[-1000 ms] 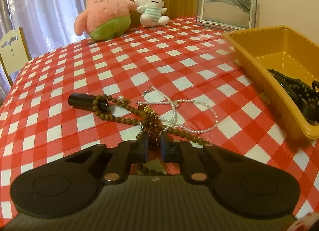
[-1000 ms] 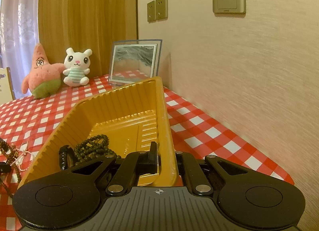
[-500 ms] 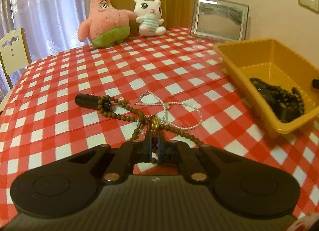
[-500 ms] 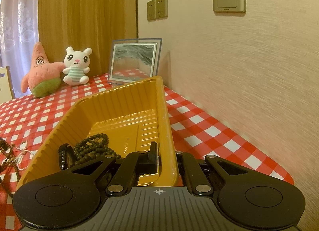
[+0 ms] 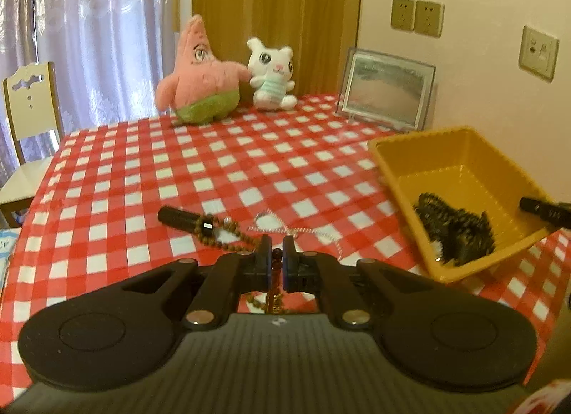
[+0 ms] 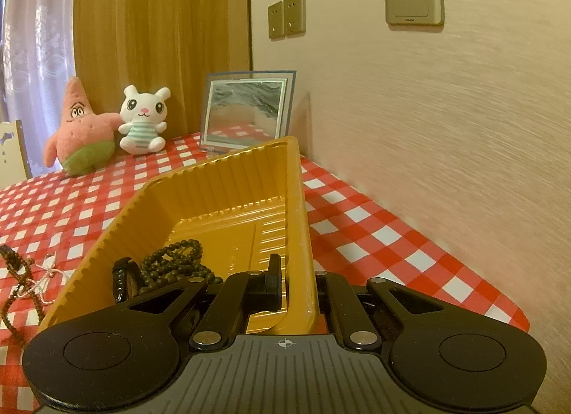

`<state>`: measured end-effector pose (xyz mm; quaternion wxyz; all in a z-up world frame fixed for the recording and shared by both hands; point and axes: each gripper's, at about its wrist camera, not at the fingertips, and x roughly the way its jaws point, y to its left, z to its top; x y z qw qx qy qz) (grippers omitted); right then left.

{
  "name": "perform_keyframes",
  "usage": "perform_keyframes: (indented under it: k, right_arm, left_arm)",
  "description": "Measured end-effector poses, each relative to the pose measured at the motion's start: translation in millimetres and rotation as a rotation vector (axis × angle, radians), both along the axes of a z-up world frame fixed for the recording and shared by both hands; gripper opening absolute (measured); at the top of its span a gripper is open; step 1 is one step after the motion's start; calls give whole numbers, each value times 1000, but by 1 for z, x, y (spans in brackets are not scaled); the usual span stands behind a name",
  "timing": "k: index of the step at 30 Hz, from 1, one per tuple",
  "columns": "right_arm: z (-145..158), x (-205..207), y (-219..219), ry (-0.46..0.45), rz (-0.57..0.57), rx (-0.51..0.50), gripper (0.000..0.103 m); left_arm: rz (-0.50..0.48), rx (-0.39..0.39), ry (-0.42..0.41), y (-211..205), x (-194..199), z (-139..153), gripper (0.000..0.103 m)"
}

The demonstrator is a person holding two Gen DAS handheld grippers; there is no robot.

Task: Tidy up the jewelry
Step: 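Carry the brown bead strand with the left tool and drop it into the tray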

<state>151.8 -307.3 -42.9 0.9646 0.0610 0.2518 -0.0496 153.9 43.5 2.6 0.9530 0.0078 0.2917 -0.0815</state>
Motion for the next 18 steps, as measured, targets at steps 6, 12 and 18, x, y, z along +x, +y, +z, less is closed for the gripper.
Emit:
perform_keyframes:
  k: [6,12,18]
  right_arm:
    - [2,-1,0,-6,4,6,5]
    - [2,-2,-1,-7,6,13,5]
    - [4,-2,-1,-13,10,20,5]
  left_arm:
    - [-44,-22,-41,-13,-5,22,5]
    - [-142,-70,-66,-42,0,36,5]
    - [-250,-130,-59,-83,12,41,5]
